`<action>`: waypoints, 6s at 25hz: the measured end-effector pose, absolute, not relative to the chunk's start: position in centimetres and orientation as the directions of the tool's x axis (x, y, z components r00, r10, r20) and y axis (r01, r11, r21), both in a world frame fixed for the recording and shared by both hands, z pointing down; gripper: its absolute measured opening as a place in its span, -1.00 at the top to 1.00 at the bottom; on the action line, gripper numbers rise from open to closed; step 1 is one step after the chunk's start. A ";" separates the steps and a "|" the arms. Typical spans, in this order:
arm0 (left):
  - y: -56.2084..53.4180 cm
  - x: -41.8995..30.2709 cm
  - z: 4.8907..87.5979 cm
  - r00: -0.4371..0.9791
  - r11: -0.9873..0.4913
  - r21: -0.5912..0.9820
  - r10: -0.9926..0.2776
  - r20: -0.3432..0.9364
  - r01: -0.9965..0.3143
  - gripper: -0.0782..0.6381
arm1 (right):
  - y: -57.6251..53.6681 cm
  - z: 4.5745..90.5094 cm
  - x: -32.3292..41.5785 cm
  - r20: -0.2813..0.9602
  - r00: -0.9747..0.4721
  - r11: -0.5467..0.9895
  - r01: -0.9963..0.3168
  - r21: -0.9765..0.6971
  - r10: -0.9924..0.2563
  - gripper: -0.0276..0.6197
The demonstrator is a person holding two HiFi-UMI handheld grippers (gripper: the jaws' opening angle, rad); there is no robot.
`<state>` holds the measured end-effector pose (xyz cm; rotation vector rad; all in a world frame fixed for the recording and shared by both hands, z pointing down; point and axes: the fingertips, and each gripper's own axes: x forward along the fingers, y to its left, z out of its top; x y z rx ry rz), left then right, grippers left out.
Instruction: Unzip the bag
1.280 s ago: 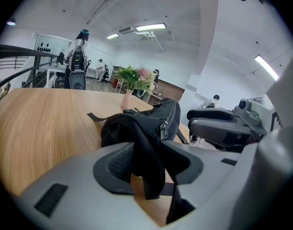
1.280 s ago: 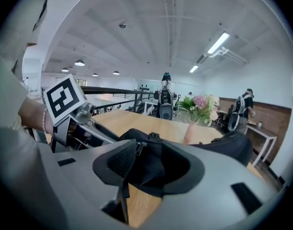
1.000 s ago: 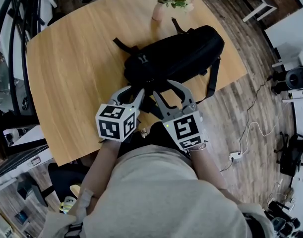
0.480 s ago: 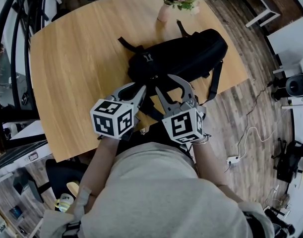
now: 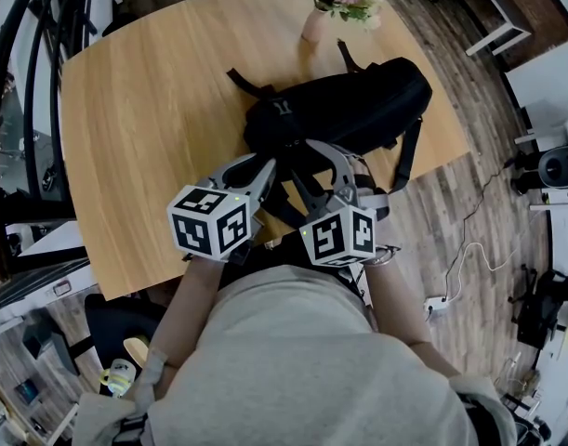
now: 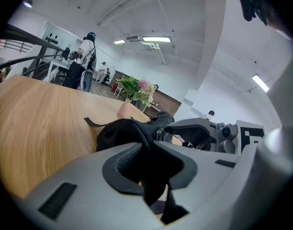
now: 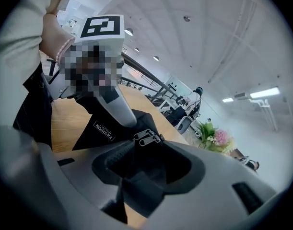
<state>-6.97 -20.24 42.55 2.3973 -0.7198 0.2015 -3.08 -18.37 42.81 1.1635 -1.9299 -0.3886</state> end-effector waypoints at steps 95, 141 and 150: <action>-21.4 -8.0 44.2 0.304 -0.190 0.296 -0.860 0.409 -0.936 0.58 | -21.9 41.1 12.7 0.407 -0.559 0.603 -0.797 -0.024 -0.723 0.89; -22.6 7.9 38.3 0.481 -0.558 -0.138 -0.796 0.368 -0.818 0.05 | -23.3 40.0 13.7 0.362 -0.668 0.678 -0.725 -0.121 -0.650 0.89; -24.4 9.7 40.9 0.485 -0.605 -0.157 -0.744 0.459 -0.780 0.06 | -23.1 40.0 13.7 0.372 -0.657 0.673 -0.732 -0.107 -0.656 0.89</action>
